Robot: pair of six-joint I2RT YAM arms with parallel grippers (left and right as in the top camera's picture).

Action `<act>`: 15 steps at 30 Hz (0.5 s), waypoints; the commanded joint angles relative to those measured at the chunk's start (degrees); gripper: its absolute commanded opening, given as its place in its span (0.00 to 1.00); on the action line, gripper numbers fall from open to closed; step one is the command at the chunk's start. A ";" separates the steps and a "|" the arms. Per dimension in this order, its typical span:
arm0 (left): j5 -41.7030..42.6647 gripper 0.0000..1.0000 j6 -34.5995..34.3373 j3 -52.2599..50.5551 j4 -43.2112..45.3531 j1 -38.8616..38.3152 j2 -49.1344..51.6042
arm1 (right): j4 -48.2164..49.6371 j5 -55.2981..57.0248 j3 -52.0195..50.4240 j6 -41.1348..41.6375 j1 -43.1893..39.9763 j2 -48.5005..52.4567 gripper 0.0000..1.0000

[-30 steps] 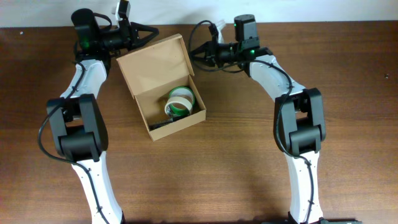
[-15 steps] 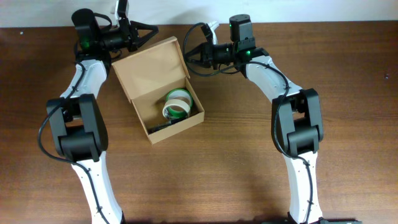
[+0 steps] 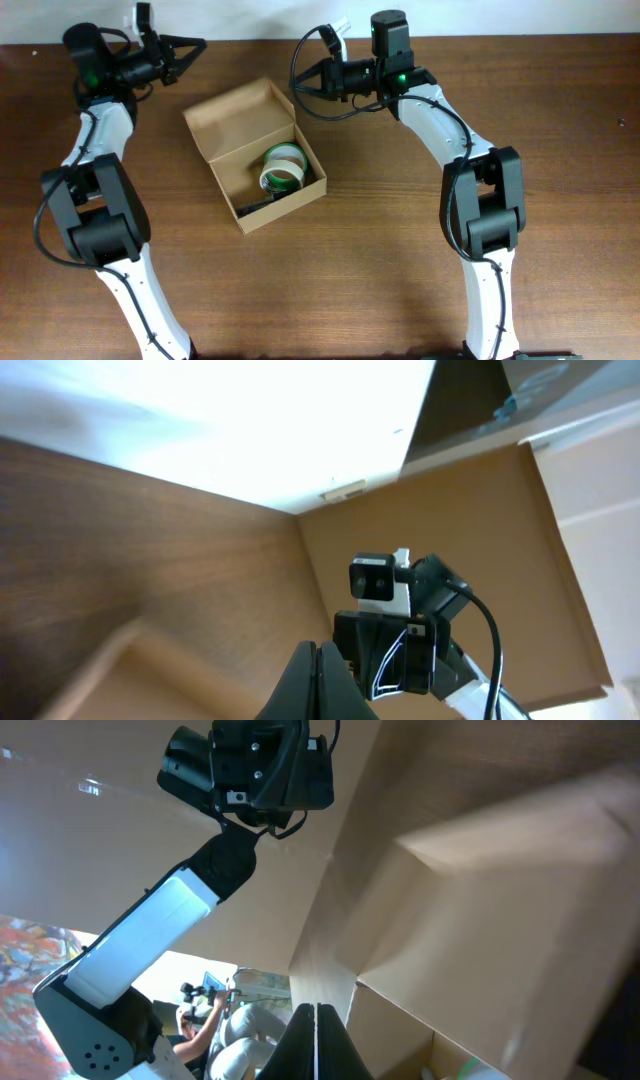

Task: Pack container

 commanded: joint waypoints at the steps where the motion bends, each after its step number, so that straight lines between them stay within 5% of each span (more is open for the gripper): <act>1: -0.92 0.02 5.03 0.90 -4.35 0.26 0.28 | -0.13 -0.98 1.07 -1.05 0.09 -2.27 0.04; 5: -6.10 0.02 19.54 0.90 -25.18 1.33 0.28 | -6.64 2.71 1.07 -0.92 -1.66 -2.27 0.04; 7: -15.63 0.02 31.87 0.90 -43.39 1.95 0.28 | -14.60 6.64 1.07 -3.15 -3.39 -2.25 0.04; 9: -22.12 0.02 38.49 0.90 -52.37 2.16 0.28 | -20.52 9.75 1.07 -5.35 -4.74 -2.25 0.04; 15: -29.29 0.02 41.90 1.18 -58.38 3.28 0.28 | -31.34 16.13 1.07 -10.88 -7.41 -2.25 0.04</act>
